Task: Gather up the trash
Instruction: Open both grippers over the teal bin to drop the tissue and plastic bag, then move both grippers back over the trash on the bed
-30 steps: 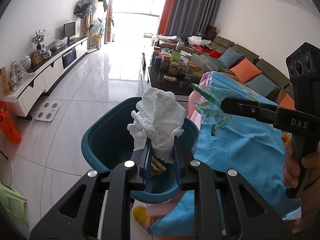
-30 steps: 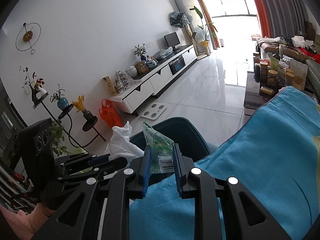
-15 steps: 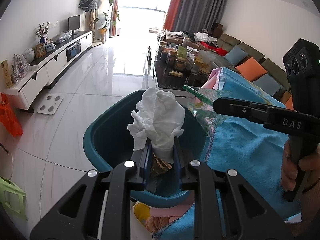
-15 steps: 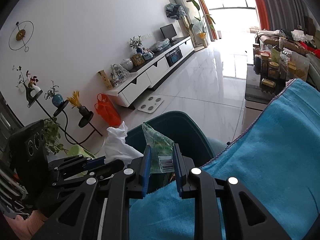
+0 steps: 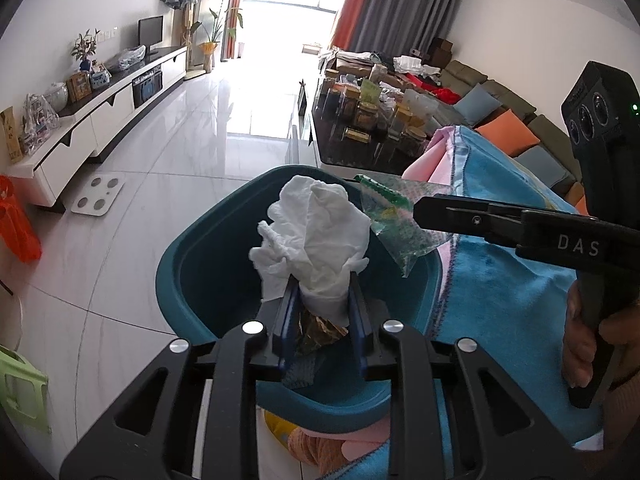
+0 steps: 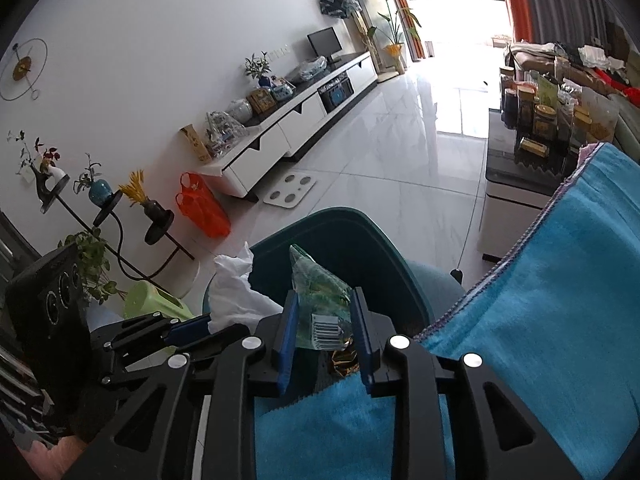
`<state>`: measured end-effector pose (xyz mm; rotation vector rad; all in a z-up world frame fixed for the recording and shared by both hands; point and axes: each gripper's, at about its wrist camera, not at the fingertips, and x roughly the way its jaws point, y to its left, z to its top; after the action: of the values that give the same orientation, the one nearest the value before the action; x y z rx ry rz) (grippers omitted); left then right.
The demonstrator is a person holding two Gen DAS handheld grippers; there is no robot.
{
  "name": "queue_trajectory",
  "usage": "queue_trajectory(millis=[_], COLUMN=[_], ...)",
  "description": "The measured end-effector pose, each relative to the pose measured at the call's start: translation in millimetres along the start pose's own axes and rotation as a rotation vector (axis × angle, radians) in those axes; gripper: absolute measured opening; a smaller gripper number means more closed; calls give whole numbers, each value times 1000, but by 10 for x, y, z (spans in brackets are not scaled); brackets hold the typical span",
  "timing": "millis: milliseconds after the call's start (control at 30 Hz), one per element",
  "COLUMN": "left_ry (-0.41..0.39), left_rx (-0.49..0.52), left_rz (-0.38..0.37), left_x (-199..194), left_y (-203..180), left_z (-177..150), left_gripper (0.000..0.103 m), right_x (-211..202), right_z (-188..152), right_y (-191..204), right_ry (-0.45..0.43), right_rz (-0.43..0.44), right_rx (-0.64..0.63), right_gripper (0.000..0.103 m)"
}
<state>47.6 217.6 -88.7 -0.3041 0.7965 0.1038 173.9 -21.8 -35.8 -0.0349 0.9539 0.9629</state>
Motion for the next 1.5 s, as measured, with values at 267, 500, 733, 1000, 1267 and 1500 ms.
queue_trajectory(millis=[267, 500, 733, 1000, 1267, 1500], left_ry=[21, 15, -16, -99, -129, -85], left_rx=[-23, -37, -42, 31, 185, 336], left_rz=[12, 27, 43, 7, -181, -353], left_x=[204, 226, 94, -263, -447, -359], left_y=[70, 101, 109, -111, -845, -1692], left_z=[26, 19, -10, -48, -105, -253], left_gripper=[45, 51, 53, 61, 64, 64], right_x=[43, -7, -38, -396, -1143, -1840], right_z=[-5, -36, -50, -158, -449, -949], right_y=[-32, -82, -115, -120, -282, -588], right_ry=[14, 3, -6, -67, -184, -273], right_rz=[-8, 0, 8, 24, -32, -165], right_rx=[19, 37, 43, 32, 49, 126], right_gripper=[37, 43, 47, 47, 47, 47])
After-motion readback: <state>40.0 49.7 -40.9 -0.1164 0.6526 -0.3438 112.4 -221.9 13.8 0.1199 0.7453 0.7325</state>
